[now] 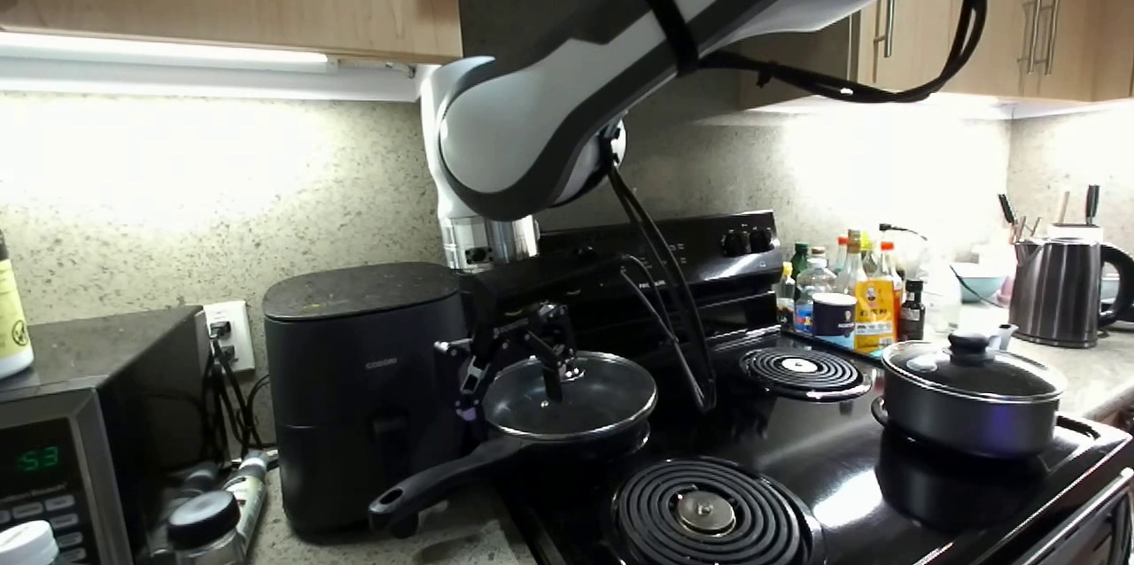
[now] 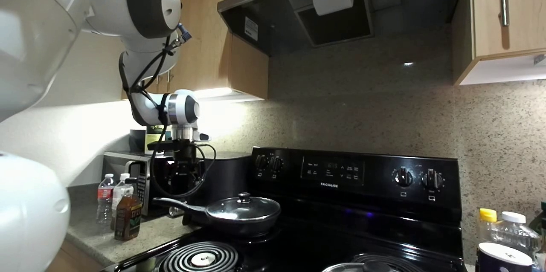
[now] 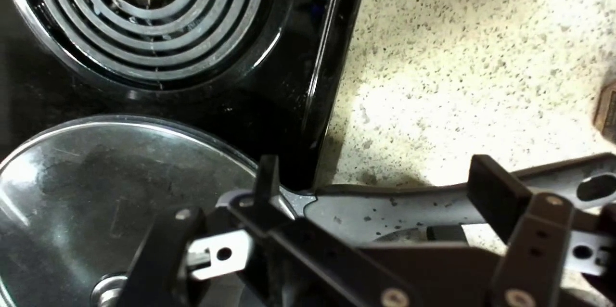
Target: Move the pan to the right
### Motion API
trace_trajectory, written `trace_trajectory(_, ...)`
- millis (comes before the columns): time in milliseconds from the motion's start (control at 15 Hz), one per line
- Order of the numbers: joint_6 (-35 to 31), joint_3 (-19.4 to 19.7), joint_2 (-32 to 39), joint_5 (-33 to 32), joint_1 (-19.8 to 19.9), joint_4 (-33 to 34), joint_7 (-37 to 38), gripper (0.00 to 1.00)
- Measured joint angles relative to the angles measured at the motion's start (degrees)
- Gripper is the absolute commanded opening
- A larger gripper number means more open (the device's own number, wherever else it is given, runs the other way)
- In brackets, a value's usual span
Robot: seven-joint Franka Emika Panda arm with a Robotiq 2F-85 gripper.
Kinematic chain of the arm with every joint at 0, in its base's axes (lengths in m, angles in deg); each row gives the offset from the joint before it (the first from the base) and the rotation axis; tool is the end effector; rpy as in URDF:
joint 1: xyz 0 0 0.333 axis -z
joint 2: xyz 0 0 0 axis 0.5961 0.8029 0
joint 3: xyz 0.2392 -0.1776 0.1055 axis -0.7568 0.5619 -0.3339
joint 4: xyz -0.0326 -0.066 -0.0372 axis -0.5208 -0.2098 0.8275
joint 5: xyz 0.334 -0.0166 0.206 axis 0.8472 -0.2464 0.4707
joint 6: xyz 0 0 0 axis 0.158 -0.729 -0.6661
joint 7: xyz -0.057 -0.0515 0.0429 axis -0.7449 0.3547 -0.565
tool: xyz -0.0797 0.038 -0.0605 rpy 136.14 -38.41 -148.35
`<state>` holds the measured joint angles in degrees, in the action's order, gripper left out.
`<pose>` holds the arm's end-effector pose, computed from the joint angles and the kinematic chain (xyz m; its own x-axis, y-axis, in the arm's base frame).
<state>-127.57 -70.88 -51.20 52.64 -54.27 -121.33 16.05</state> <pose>0.5756 0.2771 0.3743 0.9993 0.0372 -0.0014 0.0372 -0.9955 0.0876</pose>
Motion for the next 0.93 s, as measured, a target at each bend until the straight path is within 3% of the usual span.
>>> trace_trajectory(267, -5.45, 1.81, 0.4, -0.68, -1.94, -0.94, 12.82, 1.0)
trace_trajectory(533, -8.92, 4.16, 0.63, -7.76, -5.14, -4.03, 26.75, 1.0)
trace_trajectory(933, -9.07, 4.74, 1.39, -8.73, -5.89, -3.99, 31.79, 1.0)
